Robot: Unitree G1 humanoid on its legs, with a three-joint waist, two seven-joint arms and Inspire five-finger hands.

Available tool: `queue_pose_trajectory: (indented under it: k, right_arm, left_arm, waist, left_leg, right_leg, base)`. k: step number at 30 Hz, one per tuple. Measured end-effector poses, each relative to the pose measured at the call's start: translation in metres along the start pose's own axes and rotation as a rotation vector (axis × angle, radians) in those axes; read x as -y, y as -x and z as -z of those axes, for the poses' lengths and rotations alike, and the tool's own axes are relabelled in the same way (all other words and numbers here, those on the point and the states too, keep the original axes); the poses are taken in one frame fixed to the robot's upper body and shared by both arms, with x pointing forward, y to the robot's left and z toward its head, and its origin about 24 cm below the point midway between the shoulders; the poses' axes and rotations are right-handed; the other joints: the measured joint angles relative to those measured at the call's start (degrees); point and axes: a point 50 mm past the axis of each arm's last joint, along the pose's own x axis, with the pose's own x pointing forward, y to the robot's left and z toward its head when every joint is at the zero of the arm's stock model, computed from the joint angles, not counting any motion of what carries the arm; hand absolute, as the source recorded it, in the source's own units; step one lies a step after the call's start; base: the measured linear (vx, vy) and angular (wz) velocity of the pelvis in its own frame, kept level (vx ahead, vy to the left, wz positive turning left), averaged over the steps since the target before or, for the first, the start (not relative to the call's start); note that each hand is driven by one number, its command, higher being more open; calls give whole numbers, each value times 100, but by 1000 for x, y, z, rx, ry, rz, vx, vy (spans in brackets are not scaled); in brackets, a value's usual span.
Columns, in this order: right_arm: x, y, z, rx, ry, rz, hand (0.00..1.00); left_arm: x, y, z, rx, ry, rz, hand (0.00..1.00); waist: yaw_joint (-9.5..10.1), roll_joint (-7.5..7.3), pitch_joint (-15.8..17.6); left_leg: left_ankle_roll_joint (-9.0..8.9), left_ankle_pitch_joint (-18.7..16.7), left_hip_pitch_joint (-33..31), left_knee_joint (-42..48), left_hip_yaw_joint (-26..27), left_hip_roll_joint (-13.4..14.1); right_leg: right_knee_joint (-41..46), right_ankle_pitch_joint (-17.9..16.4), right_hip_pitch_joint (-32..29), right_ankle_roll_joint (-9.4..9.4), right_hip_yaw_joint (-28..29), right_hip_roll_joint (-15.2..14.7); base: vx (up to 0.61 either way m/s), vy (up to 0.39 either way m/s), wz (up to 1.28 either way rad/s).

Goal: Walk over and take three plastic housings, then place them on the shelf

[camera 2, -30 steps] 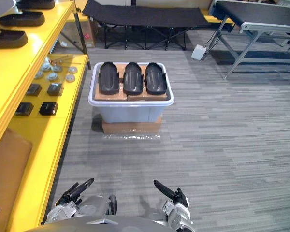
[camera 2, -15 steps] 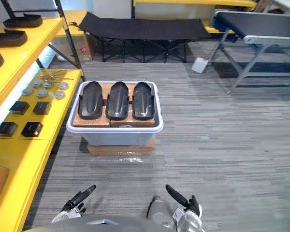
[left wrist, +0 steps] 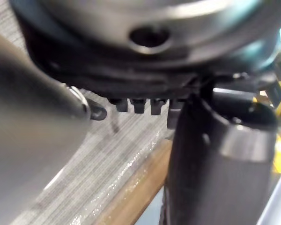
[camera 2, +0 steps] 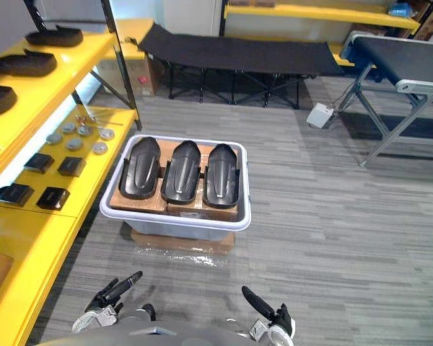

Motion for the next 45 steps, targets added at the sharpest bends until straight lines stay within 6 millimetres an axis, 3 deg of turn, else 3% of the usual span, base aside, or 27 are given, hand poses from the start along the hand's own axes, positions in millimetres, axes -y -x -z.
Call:
queue_pose_trajectory:
  k: [4, 8, 14, 15, 24, 28, 31, 35, 41, 45]
  right_arm:
    - [-5, 1, 2, 4, 24, -61, 100]
    - [-18, 3, -2, 37, 60, -156, 100]
    - [-23, 3, -3, 47, 122, -210, 100]
    - [-33, 7, 5, 37, 213, -272, 100]
    - [-36, 7, 7, 30, 198, -276, 100]
    - [-37, 7, 5, 29, 190, -275, 100]
    - [-44, 9, -11, 85, 173, -268, 100]
    - [-52, 25, -70, 353, 100, -260, 100]
    - [-41, 55, -105, 565, 75, -333, 100]
    - [-44, 78, -127, 679, 84, -432, 100]
  left_arm:
    - [-3, 0, 2, -24, -12, -8, 100]
    - [-4, 0, 2, -32, -42, -7, 100]
    - [-10, 1, 9, -68, -39, -40, 100]
    - [-24, 0, 8, -84, -100, -78, 100]
    - [-24, 0, 7, -85, -126, -80, 100]
    - [-17, -2, 1, -73, -218, -71, 100]
    - [-12, -2, -2, -57, -286, -53, 100]
    - [-1, -1, -6, -36, -368, -14, 100]
    - [-5, 0, -5, -39, -416, -20, 100]
    - [-11, 1, -4, -27, -421, -29, 100]
  waist:
    - [3, -52, 28]
    - [25, -94, 34]
    - [-49, -92, 34]
    - [-163, -395, -225]
    - [-286, -383, -253]
    - [-291, -352, -231]
    - [-293, -299, -174]
    - [-409, -223, -47]
    - [-476, -275, -22]
    - [-598, -272, -21]
  left_leg:
    - [118, 91, 144, -203, 17, -274]
    - [118, 90, 160, -224, 17, -301]
    - [109, 106, 175, -249, 38, -290]
    - [118, 17, 179, -251, -7, -370]
    - [92, -16, 167, -255, -18, -292]
    - [63, -89, 168, -255, 17, -229]
    - [49, -79, 131, -255, 108, -201]
    - [41, -50, 27, -254, 324, -174]
    - [50, 12, 86, -251, 497, -127]
    - [48, 17, 179, -245, 610, -108]
  right_leg:
    - [-41, 105, 99, 153, 5, -204]
    - [-38, 111, 115, 156, 2, -221]
    - [-40, 110, 117, 150, 12, -173]
    - [-322, 151, 308, 35, -64, -160]
    - [-244, 249, 270, 1, -123, -104]
    - [-209, 251, 239, 5, -55, -79]
    - [-194, 243, 113, 4, 95, -58]
    - [-196, 194, -121, -50, 338, -22]
    - [-212, 222, -136, -19, 512, 32]
    - [-180, 228, -133, -28, 684, 53]
  base:
    - [128, 125, 6]
    - [39, 23, 2]
    - [-26, -4, -2]
    - [0, 0, 0]
    - [-17, -2, 1]
    - [-71, -5, -8]
    - [-56, -6, -22]
    - [-40, 20, -21]
    - [84, 8, -13]
    - [89, 12, -15]
